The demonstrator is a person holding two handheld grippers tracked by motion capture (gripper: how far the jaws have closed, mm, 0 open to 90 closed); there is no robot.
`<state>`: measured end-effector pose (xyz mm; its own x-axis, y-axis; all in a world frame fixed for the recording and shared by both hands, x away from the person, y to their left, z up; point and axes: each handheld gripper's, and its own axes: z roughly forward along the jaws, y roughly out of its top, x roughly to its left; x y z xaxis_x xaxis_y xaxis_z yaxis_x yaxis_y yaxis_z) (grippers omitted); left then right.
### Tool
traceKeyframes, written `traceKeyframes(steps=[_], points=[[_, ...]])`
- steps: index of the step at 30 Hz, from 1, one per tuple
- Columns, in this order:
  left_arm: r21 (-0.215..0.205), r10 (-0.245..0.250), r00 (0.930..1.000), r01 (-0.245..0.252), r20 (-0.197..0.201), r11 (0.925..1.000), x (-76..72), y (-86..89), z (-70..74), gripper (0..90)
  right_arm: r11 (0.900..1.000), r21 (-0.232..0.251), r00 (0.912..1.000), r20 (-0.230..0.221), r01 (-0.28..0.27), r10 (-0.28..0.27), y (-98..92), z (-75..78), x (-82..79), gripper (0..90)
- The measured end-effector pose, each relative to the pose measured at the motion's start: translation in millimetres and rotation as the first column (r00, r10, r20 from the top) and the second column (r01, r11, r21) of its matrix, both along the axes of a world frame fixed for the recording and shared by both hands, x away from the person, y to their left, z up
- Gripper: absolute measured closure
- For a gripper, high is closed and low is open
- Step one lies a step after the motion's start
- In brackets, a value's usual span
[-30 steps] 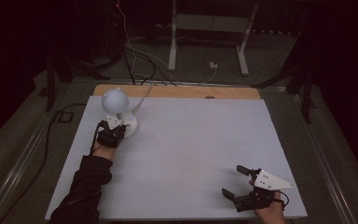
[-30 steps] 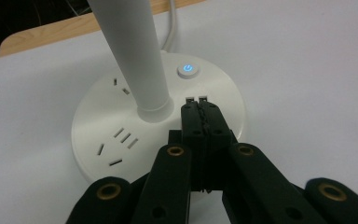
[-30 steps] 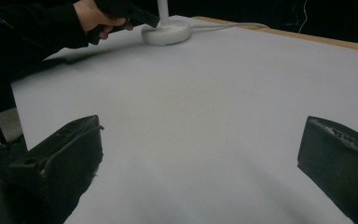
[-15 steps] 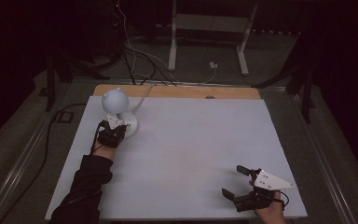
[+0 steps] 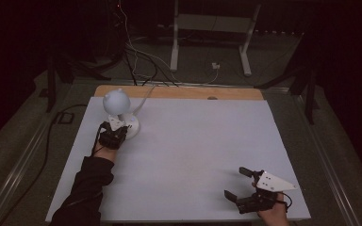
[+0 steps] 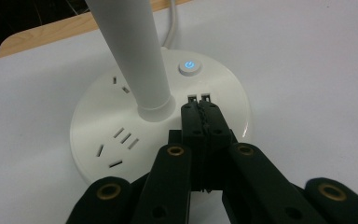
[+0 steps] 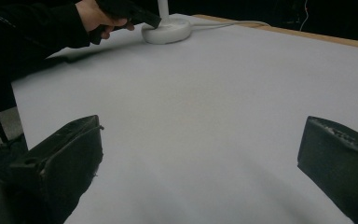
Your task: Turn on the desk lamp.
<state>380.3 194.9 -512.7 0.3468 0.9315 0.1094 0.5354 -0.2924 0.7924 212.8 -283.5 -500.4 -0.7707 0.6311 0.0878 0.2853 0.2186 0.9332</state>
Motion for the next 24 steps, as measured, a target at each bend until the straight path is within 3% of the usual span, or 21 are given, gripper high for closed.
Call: traceKeyframes(steps=[12, 14, 16, 24], points=[[0.0, -0.009, 1.0, 0.009, 0.0, 1.0, -0.3, 0.6, 0.0, 90.0, 1.0, 0.0, 1.0, -0.002, 0.0, 0.0, 0.0, 0.1, -0.2, 0.0], [-0.05, -0.017, 0.9998, 0.017, 0.005, 0.9986, -1.9, 3.9, -0.9, 90.0, 1.0, -0.003, 1.0, 0.0, -0.001, 0.001, 0.4, 0.2, -0.3, 0.0], [-0.038, -0.006, 0.9999, 0.007, 0.015, 0.9993, -2.9, 4.2, 0.6, 90.0, 1.0, 0.0, 1.0, 0.002, -0.002, 0.002, 0.1, 0.5, -0.2, 0.0], [-0.089, 0.014, 0.9993, -0.011, 0.035, 0.9959, -10.9, 1.0, 21.3, 81.0, 1.0, 0.0, 1.0, 0.003, 0.002, -0.002, -0.5, 0.5, -0.1, 0.0]])
